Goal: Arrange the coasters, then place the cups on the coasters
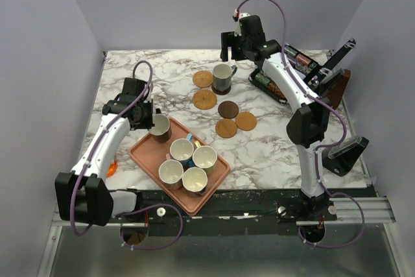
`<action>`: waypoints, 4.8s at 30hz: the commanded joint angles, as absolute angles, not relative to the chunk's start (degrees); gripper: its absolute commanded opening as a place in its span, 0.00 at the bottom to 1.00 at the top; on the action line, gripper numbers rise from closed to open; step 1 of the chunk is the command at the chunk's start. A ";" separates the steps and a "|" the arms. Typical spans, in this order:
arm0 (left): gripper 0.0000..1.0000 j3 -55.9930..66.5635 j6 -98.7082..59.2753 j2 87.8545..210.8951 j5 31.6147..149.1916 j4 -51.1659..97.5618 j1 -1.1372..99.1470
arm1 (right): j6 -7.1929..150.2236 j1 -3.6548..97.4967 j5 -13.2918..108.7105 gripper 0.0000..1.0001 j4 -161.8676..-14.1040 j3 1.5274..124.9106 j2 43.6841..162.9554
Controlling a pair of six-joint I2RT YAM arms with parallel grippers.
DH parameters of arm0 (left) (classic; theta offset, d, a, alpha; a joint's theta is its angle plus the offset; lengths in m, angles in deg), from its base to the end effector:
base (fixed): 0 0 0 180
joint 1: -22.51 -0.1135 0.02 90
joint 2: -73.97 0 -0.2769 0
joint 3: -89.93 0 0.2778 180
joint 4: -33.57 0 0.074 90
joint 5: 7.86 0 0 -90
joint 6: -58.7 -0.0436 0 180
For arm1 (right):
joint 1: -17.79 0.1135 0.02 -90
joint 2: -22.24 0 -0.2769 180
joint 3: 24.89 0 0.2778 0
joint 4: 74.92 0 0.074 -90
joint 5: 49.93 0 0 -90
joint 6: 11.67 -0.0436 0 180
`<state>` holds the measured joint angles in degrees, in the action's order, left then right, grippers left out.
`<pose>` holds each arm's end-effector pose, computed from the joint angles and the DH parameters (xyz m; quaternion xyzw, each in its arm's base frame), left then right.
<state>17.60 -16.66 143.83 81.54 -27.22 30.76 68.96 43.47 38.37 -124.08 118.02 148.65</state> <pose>0.2613 -0.0374 0.2854 -0.0550 0.9604 -0.0492 0.2685 0.4960 0.2370 0.3518 -0.1174 0.8694 0.1320 0.4614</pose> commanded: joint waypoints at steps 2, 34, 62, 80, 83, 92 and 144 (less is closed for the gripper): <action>0.00 14.44 -32.59 149.46 93.02 -22.23 30.59 | 69.80 43.72 38.31 0.89 -124.83 116.44 144.76; 0.56 21.38 6.85 145.42 82.58 -27.87 30.59 | 69.80 43.72 38.57 0.88 -125.53 113.80 143.88; 0.00 -18.42 -23.74 170.37 86.80 -25.40 31.12 | 68.67 44.16 48.58 0.80 -122.28 104.66 133.51; 0.00 -36.45 -22.07 182.95 86.71 -30.76 36.92 | 65.58 55.59 47.11 0.62 -129.66 118.98 145.11; 0.00 -35.75 -19.79 182.60 86.80 -30.32 37.79 | 65.41 55.76 46.39 0.61 -129.49 118.28 145.90; 0.00 -34.08 -14.16 181.81 87.24 -27.34 40.96 | 64.88 55.85 45.26 0.50 -131.51 120.12 148.71; 0.00 -36.10 1.58 184.71 76.42 -16.44 40.62 | 66.37 56.99 37.79 0.70 -119.82 105.54 133.60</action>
<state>-31.54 2.09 183.59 77.08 -21.41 43.19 64.72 56.54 35.97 -121.26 106.72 138.22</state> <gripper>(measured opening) 0.020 0.649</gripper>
